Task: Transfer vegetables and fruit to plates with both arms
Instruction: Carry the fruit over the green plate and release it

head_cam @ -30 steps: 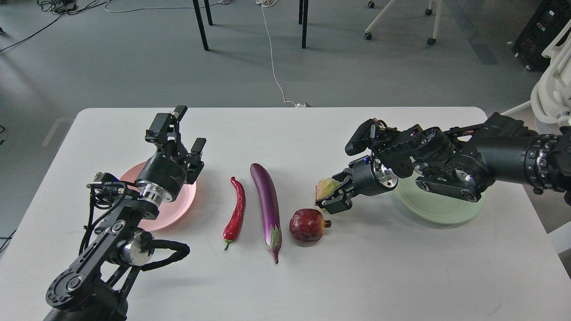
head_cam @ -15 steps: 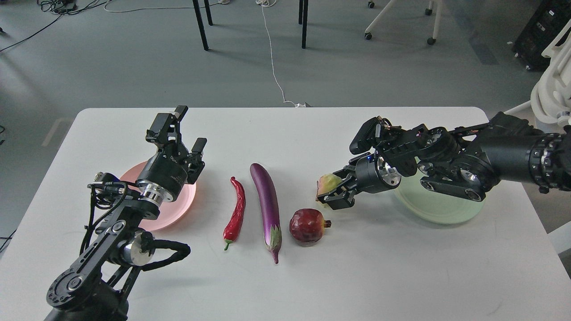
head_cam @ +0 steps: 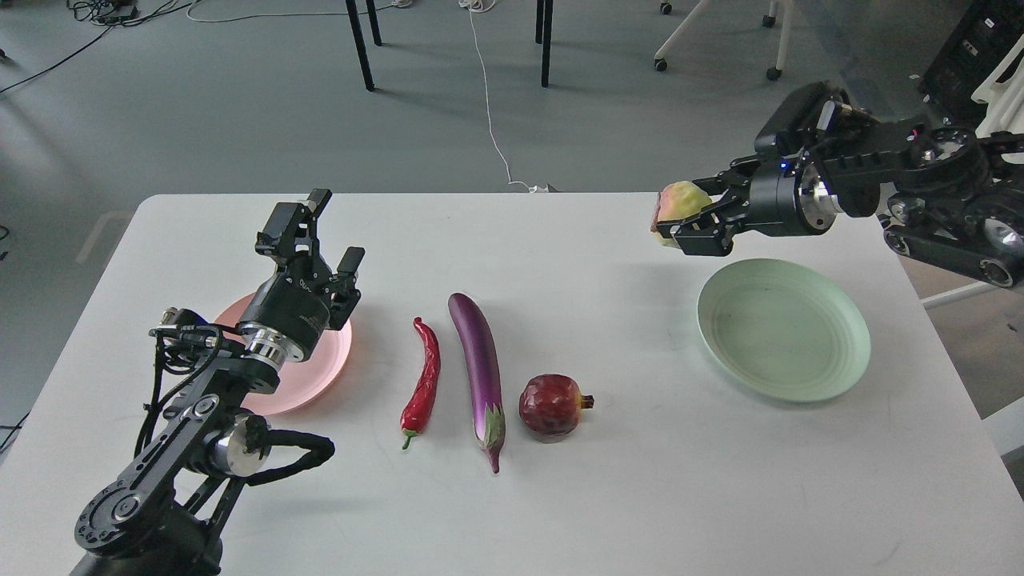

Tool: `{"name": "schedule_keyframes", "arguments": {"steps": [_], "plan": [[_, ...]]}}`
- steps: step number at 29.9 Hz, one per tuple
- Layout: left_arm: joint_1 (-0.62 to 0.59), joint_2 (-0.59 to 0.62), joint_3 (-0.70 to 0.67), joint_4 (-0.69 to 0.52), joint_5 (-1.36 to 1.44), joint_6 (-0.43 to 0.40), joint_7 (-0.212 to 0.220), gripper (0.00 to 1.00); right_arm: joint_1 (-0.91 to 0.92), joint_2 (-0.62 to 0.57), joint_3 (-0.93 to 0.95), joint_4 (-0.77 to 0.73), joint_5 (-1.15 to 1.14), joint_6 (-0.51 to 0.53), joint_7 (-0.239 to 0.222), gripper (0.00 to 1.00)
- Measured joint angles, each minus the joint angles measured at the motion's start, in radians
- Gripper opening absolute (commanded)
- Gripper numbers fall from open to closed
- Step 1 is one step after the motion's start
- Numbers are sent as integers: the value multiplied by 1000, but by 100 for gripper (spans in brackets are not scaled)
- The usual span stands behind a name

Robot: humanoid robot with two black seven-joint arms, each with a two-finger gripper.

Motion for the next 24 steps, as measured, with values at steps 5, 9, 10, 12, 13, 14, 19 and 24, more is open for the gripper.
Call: {"name": "schedule_keyframes", "arguments": {"steps": [5, 9, 10, 12, 13, 14, 19, 24], "plan": [[-1, 7, 0, 0, -1, -2, 0, 99, -41, -111, -3, 4, -87, -1, 0, 57], [-1, 2, 2, 0, -2, -4, 0, 99, -93, -129, -3, -12, -95, -1, 0, 59], [-1, -1, 3, 0, -2, -4, 0, 99, -108, -127, -3, -21, -95, -1, 0, 60], [0, -6, 3, 0, -2, -4, 0, 99, -136, -120, 0, -48, -95, -1, 0, 60], [0, -8, 3, 0, -2, -4, 0, 99, -153, -111, 1, -71, -95, -1, 0, 60], [0, -10, 3, 0, -2, -4, 0, 99, -173, -98, 1, -97, -95, -1, 0, 60], [0, -11, 3, 0, -1, -4, 1, 99, -259, -35, 5, -220, -92, -4, 0, 61], [0, -8, 3, 0, -1, -5, 1, 99, -299, -14, 7, -264, -89, -5, 0, 65]]}}
